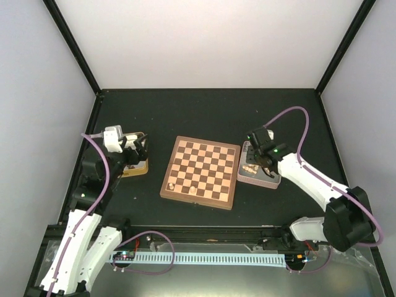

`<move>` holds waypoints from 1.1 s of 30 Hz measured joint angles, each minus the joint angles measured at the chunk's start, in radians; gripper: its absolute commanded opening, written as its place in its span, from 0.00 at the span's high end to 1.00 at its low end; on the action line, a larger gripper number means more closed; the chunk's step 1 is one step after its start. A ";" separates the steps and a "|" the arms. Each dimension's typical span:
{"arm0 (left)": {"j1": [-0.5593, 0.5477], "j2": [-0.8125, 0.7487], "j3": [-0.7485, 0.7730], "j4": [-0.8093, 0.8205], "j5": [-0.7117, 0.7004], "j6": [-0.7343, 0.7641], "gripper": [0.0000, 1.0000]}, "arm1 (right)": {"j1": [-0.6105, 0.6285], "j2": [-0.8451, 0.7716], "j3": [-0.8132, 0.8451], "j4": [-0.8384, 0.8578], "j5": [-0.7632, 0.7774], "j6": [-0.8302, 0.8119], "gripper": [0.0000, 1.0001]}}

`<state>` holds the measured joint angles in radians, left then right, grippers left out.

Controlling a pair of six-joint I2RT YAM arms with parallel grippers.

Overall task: Set up the chess pieces on the board
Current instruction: Pick up the chess piece from the storage box.

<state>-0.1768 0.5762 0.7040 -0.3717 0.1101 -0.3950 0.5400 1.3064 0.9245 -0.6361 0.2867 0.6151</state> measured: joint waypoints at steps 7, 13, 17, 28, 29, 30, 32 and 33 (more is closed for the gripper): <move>0.000 0.007 -0.001 0.046 0.026 -0.010 0.02 | -0.135 0.061 -0.079 0.027 -0.034 -0.019 0.75; 0.000 0.019 -0.001 0.050 0.038 -0.018 0.02 | -0.159 0.181 -0.048 0.082 -0.055 -0.037 0.81; 0.000 0.019 -0.001 0.051 0.048 -0.021 0.01 | -0.179 0.245 -0.029 0.113 -0.061 -0.044 0.81; 0.000 0.020 -0.001 0.051 0.056 -0.022 0.01 | -0.183 0.328 -0.006 0.148 -0.067 -0.084 0.88; 0.000 0.020 -0.001 0.051 0.056 -0.022 0.02 | -0.183 0.331 -0.006 0.150 -0.067 -0.086 0.91; 0.000 0.020 -0.001 0.051 0.056 -0.022 0.01 | -0.184 0.332 -0.006 0.152 -0.067 -0.090 0.94; 0.000 0.019 -0.001 0.050 0.056 -0.022 0.01 | -0.185 0.332 -0.006 0.154 -0.067 -0.097 0.95; 0.000 0.019 -0.001 0.050 0.056 -0.022 0.01 | -0.185 0.332 -0.006 0.157 -0.067 -0.094 0.95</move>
<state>-0.1768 0.5957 0.7029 -0.3218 0.1665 -0.4168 0.3550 1.6379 0.9180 -0.4793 0.2195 0.5209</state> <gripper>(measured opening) 0.986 0.080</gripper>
